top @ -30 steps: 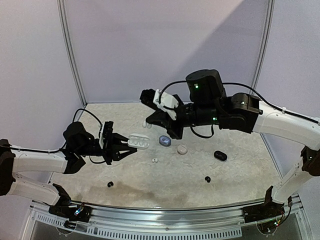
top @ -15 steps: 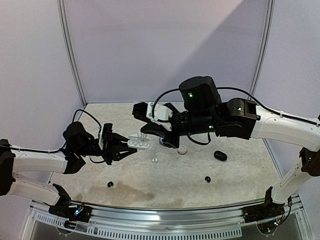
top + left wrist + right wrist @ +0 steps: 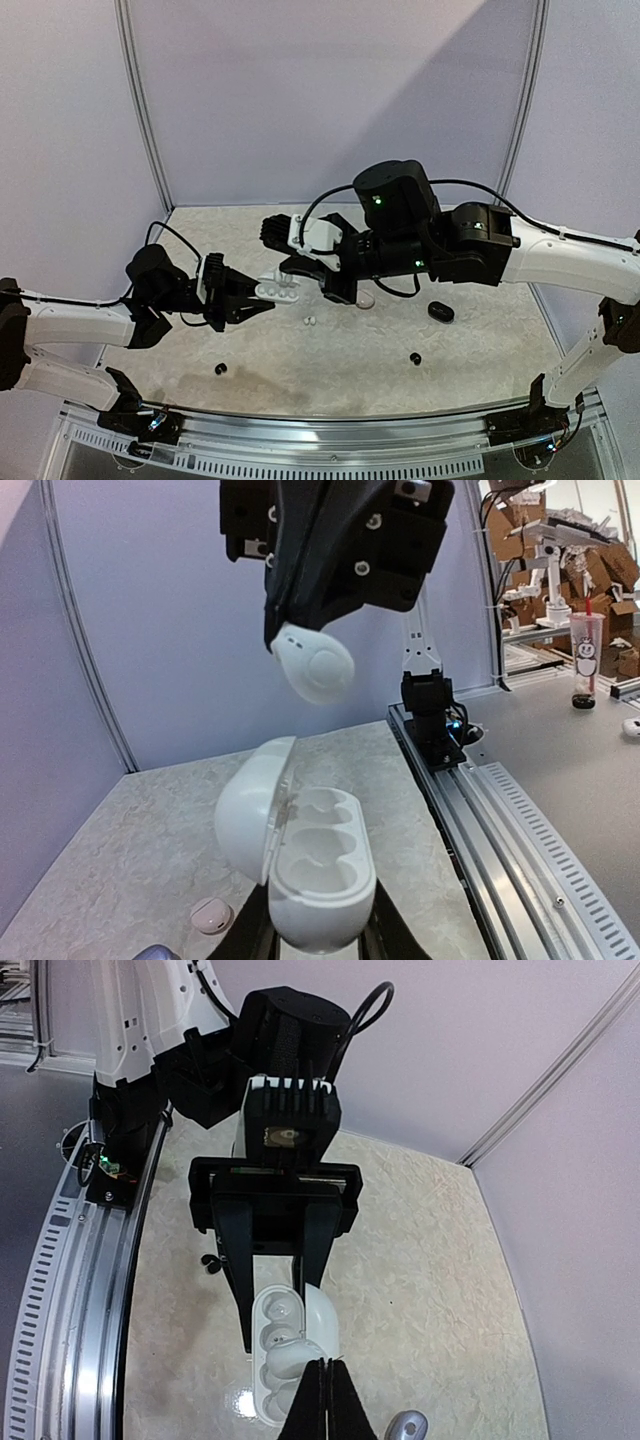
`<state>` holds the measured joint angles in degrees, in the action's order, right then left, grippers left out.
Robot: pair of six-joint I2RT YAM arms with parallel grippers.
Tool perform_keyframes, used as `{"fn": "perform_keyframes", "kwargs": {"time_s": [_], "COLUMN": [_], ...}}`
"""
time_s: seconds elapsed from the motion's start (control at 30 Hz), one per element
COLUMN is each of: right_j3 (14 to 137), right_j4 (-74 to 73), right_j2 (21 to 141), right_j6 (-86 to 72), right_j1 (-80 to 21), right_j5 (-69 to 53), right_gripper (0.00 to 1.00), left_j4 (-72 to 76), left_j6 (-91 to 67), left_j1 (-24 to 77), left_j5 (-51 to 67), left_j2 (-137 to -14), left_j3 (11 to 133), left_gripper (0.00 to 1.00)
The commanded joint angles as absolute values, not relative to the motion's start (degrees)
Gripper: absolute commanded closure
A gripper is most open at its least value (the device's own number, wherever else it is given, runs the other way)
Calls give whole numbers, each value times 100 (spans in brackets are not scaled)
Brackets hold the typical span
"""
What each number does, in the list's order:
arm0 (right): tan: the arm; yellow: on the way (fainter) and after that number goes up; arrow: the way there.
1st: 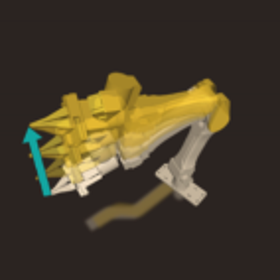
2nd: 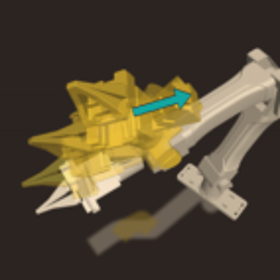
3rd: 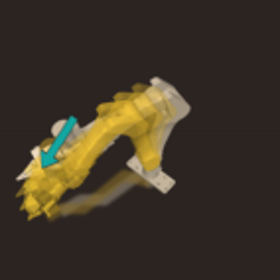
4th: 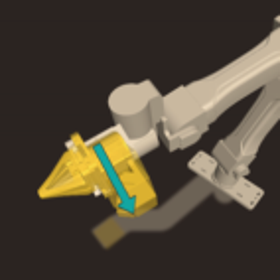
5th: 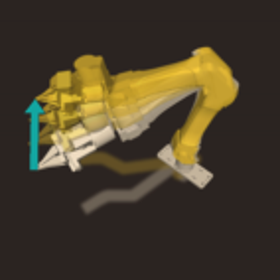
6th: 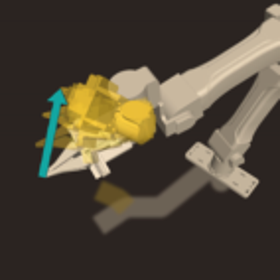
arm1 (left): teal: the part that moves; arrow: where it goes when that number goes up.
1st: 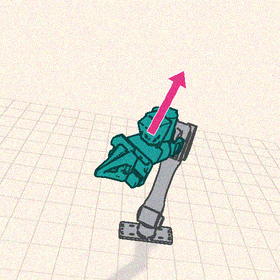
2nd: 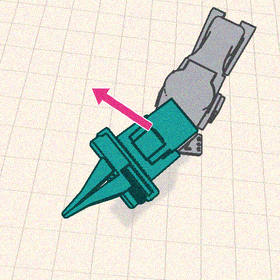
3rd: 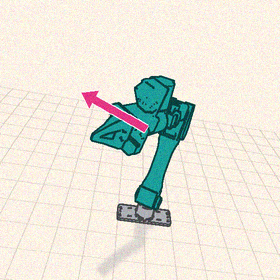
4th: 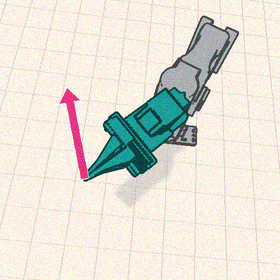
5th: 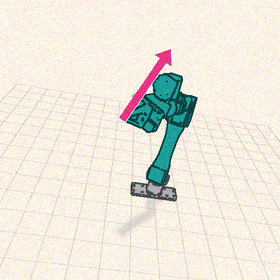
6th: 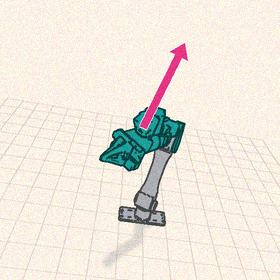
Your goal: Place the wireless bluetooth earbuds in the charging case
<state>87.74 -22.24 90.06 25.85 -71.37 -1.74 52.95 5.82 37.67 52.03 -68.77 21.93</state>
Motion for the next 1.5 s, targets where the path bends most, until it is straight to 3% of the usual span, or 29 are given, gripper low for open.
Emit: {"fn": "perform_keyframes", "kwargs": {"time_s": [0.0, 1.47], "right_j3": [8669, 8550], "right_j4": [-2246, -2117], "right_j2": [8891, 9282], "right_j6": [2604, 2883], "right_j1": [-7224, -7260], "right_j5": [-30, 1459], "right_gripper": [100, 100], "left_j4": [5440, 5646], "left_j6": [622, -376], "left_j1": [3867, 3877], "left_j5": [5258, 4892], "left_j2": [-6847, -6900], "left_j3": [2192, 2311], "left_gripper": [100, 100]}}
